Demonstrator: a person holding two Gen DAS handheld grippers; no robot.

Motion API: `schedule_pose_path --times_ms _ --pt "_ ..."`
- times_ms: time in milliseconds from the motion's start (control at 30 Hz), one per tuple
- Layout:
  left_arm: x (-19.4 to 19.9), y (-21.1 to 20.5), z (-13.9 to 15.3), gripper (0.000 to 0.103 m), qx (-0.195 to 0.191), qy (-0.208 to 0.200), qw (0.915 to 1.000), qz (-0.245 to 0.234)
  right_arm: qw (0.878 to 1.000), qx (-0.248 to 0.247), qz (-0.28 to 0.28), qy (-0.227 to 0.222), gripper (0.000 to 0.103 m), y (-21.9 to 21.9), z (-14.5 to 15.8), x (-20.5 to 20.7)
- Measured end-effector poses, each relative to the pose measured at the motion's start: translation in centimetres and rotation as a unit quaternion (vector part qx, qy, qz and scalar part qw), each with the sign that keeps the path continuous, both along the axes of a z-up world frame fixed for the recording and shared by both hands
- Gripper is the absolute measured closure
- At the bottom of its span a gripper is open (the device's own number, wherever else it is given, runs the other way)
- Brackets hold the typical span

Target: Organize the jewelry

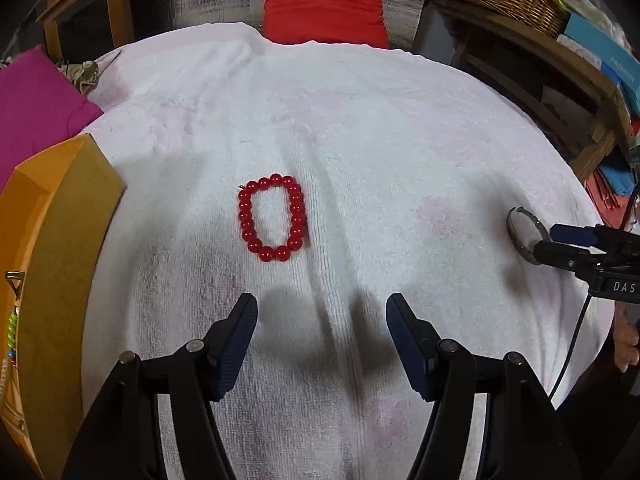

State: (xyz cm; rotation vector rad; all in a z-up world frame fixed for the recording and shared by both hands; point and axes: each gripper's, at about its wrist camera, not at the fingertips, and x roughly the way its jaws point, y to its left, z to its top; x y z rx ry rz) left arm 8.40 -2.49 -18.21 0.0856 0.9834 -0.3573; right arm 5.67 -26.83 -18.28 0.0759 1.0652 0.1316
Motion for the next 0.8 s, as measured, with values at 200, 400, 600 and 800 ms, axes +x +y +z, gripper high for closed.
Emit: schedule_pose_path --times_ms 200,400,600,800 --pt "2.0 1.4 0.4 0.035 -0.029 0.000 0.9986 0.044 1.000 -0.006 0.002 -0.002 0.029 0.7 -0.2 0.5" --pt "4.7 1.8 -0.4 0.035 -0.023 0.022 0.9969 0.072 1.000 -0.008 0.002 -0.003 0.029 0.8 -0.4 0.7" --pt "5.4 0.5 -0.4 0.039 -0.003 0.011 0.9987 0.049 1.000 -0.017 0.010 -0.006 0.037 1.3 -0.4 0.9" --pt "4.9 2.3 0.2 0.039 -0.032 0.018 0.9977 0.057 1.000 -0.020 0.019 -0.005 0.040 1.7 -0.3 1.0"
